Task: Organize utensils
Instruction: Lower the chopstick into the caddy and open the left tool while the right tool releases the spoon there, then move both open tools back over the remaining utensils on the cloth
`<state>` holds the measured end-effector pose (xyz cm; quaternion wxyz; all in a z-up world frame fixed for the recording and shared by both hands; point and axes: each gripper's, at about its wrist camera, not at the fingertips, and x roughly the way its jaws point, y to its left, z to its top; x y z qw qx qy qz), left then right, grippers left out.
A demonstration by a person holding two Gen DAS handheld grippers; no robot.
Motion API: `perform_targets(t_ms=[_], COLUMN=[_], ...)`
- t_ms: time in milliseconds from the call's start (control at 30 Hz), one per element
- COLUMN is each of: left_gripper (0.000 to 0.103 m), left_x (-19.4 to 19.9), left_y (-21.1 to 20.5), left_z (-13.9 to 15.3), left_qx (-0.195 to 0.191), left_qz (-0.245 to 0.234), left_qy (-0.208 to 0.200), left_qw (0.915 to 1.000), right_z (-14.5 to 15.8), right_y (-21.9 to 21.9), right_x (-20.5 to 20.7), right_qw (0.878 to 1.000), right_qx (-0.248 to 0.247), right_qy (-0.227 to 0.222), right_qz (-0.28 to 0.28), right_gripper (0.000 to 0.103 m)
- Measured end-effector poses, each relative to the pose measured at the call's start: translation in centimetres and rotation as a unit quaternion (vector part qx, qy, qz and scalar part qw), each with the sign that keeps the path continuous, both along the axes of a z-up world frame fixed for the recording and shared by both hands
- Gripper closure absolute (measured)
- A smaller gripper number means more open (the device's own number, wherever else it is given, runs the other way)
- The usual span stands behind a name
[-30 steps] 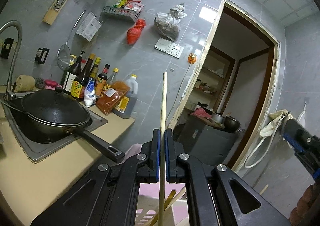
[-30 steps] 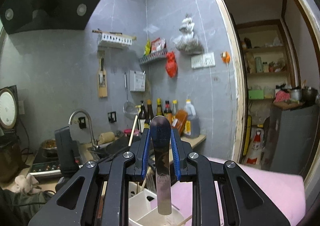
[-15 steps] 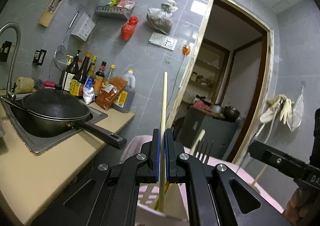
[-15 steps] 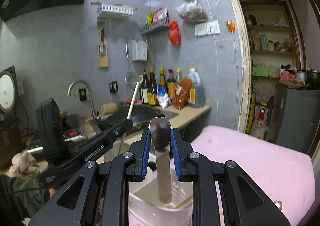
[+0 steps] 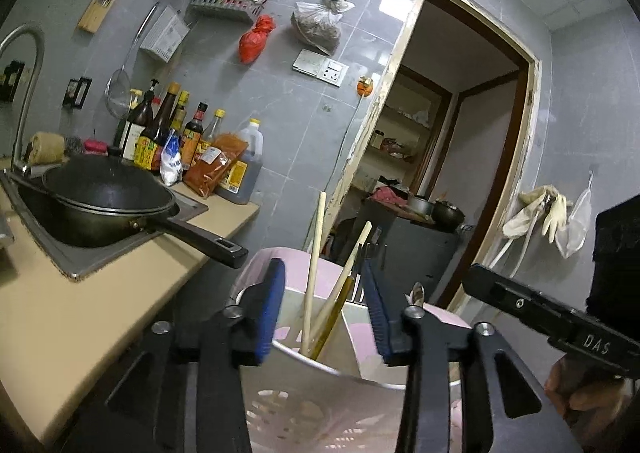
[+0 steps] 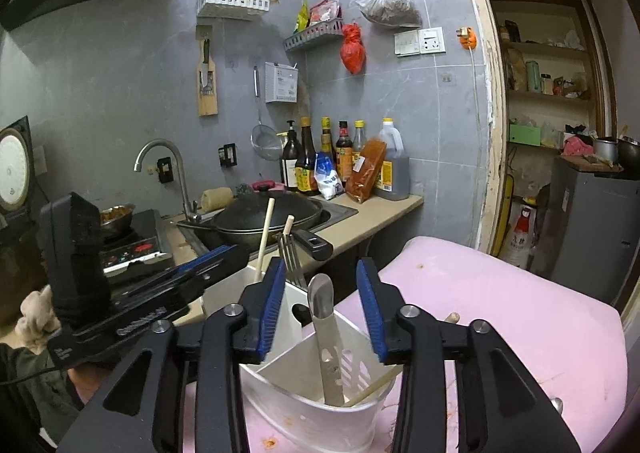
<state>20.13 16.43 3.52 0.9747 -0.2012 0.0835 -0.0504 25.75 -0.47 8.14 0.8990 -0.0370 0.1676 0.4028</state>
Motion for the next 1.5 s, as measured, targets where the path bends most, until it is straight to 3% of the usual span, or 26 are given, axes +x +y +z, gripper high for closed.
perform_targets(t_ms=[100, 200, 333, 700, 1133, 1500], left_gripper=[0.063, 0.052, 0.044, 0.04, 0.039, 0.039], left_x=[-0.2, -0.6, -1.0, -1.5, -1.9, -4.2], left_y=[0.1, 0.0, -0.3, -0.6, -0.4, -1.1], left_z=[0.3, 0.7, 0.9, 0.9, 0.7, 0.3], left_qx=[0.004, 0.009, 0.02, 0.041, 0.043, 0.04], left_qz=[0.006, 0.012, 0.01, 0.012, 0.014, 0.014], left_qy=[0.007, 0.012, 0.015, 0.016, 0.018, 0.046], left_qw=[0.9999, 0.9998, 0.9996, 0.999, 0.9988, 0.998], right_z=[-0.1, -0.2, -0.2, 0.5, 0.6, -1.8], right_y=[-0.1, -0.2, -0.6, -2.3, -7.3, -14.2], right_x=[0.2, 0.4, 0.4, -0.1, 0.2, -0.6], right_qw=[1.0, 1.0, 1.0, 0.999, 0.993, 0.983], right_qx=[0.001, 0.0, 0.008, 0.032, 0.073, 0.041], right_qy=[0.002, 0.002, -0.003, -0.021, -0.018, 0.004], right_qz=[-0.002, -0.007, -0.011, -0.024, -0.089, -0.178], right_gripper=[0.054, 0.049, 0.03, 0.025, 0.016, 0.005])
